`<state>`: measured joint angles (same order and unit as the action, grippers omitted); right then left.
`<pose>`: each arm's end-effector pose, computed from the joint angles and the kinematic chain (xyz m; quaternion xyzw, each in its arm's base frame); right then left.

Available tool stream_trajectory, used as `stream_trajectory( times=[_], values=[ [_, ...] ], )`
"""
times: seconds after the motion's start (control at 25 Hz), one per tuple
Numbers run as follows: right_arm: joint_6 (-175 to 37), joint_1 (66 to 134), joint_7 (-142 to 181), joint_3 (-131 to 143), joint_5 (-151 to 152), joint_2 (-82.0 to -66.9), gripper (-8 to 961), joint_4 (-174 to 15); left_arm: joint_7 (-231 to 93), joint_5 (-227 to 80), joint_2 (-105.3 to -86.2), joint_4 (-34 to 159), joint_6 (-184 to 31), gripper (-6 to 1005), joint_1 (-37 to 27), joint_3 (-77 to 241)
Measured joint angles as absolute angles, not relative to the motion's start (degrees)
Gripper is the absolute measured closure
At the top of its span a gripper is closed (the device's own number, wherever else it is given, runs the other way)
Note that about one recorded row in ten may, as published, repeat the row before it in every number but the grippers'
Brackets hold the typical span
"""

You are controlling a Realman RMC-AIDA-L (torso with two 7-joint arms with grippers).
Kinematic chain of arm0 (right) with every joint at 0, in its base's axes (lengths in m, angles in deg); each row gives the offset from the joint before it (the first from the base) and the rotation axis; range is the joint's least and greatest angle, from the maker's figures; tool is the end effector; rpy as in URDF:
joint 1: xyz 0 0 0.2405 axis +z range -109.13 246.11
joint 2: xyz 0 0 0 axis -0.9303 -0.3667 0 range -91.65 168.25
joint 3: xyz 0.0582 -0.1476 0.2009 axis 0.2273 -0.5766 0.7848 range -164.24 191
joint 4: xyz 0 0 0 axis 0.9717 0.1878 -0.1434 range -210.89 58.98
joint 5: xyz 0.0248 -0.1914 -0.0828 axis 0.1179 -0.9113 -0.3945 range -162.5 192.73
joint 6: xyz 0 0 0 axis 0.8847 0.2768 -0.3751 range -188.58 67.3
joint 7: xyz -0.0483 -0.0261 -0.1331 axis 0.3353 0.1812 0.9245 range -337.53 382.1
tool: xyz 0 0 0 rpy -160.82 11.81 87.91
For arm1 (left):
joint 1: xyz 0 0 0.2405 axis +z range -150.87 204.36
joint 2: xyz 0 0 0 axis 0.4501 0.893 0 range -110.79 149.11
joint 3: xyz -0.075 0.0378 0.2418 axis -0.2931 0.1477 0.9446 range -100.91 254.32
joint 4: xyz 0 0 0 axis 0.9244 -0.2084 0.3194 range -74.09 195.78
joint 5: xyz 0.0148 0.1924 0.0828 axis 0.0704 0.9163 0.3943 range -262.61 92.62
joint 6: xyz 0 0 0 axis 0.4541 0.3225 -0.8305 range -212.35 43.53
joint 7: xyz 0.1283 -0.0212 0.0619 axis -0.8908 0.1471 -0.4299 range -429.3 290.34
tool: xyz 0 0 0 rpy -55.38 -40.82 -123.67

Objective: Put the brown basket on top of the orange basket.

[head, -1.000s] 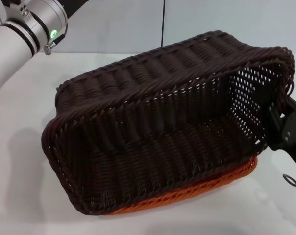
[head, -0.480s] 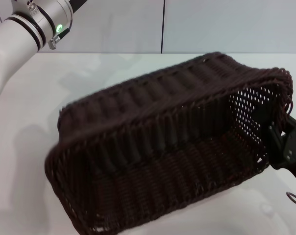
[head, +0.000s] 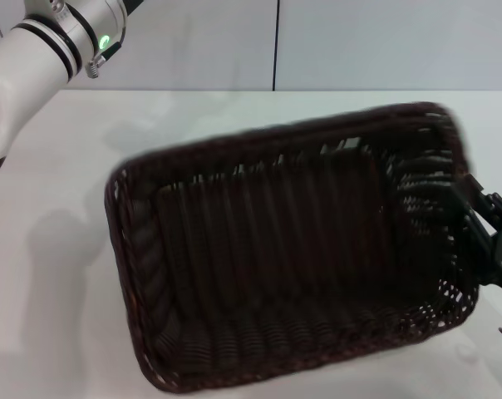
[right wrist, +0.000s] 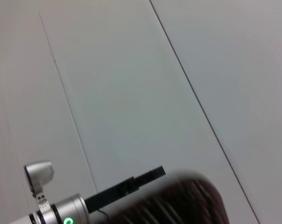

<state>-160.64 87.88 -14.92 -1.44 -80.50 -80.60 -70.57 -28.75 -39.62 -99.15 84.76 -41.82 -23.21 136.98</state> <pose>0.2896 0.2382 -0.0295 -0.7343 0.2455 0.5295 0.3467 -0.1502 0.4896 0.0255 -0.7868 -0.1378 -0.3494 0.4898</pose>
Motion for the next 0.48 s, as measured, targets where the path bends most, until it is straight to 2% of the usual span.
stream_trajectory(
  times=[0.12,0.48],
  values=[
    [-159.8,88.3,-15.2,-1.4,-80.5,-80.57,572,-70.9,-29.2,-39.6,-99.2,84.7,-41.8,148,-23.3,137.0],
    [-158.2,89.7,-15.2,1.0,-80.1,-80.64,394,-73.1,-29.7,-40.4,-99.38,84.6,-41.5,148,-23.3,137.0]
  ],
)
